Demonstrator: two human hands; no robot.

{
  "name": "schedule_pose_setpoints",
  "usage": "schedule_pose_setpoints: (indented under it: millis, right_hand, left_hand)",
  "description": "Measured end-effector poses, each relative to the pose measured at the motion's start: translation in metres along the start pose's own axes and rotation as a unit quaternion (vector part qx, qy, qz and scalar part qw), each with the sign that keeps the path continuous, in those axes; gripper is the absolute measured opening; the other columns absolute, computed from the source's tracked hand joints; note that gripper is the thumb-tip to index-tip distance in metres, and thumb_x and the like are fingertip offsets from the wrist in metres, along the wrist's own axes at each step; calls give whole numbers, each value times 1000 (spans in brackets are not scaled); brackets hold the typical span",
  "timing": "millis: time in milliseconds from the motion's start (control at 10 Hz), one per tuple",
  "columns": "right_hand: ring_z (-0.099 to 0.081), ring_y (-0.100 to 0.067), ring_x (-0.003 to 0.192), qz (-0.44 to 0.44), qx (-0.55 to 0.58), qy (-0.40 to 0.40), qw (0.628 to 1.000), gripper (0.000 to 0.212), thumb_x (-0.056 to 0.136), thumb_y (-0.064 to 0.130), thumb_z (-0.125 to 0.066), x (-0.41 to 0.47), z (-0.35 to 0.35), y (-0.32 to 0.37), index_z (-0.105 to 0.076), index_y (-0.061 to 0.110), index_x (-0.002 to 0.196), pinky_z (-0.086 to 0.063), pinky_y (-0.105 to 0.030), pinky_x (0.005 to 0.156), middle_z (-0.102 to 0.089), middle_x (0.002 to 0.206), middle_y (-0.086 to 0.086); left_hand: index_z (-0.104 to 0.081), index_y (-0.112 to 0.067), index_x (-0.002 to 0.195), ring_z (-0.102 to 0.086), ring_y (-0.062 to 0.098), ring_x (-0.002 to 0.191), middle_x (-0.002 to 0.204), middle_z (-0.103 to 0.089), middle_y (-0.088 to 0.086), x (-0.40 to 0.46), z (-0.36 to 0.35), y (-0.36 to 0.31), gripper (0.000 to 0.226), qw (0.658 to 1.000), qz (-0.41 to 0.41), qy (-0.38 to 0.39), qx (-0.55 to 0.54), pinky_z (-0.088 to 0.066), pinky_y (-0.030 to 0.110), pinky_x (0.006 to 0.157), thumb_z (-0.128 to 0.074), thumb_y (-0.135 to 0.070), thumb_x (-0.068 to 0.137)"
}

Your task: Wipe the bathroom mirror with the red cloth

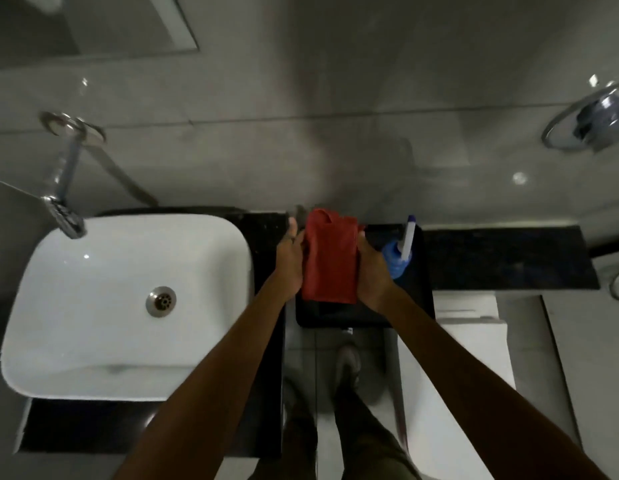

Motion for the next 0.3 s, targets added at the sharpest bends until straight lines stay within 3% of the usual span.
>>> schedule_pose_setpoints:
  millis: [100,200,300]
  right_hand:
    - [-63,-25,119,-9,-61,-24,998,59,101,62,-43,29,22,-21,-62,19,136,-50,-44,105,-68,131,-7]
    - [-48,-28,141,-14,-146,-29,989,62,106,56,-37,50,41,-39,-44,17,153,-35,-41,121,-49,155,-10]
    - [-22,-25,157,78,-287,-24,954,58,110,41,-36,40,42,-42,-26,15,161,-20,-35,126,-26,169,-7]
  left_hand:
    - [-64,-19,134,-63,27,121,131,-69,9,23,17,29,74,996,27,-41,77,-52,45,103,-29,-73,100]
    - [-70,-33,106,-71,6,90,97,-77,-11,39,28,51,56,988,26,-65,141,-51,25,75,-28,-70,102]
    - [-55,-26,145,-63,16,125,144,-64,4,21,30,53,58,976,-48,-97,191,-49,29,102,-33,-62,105]
Point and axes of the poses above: each hand's wrist, its own x-axis towards the middle knuckle, its own z-axis out of the back of the hand, y = z × x, the point moved 5 cm from there along x, towards the middle knuckle
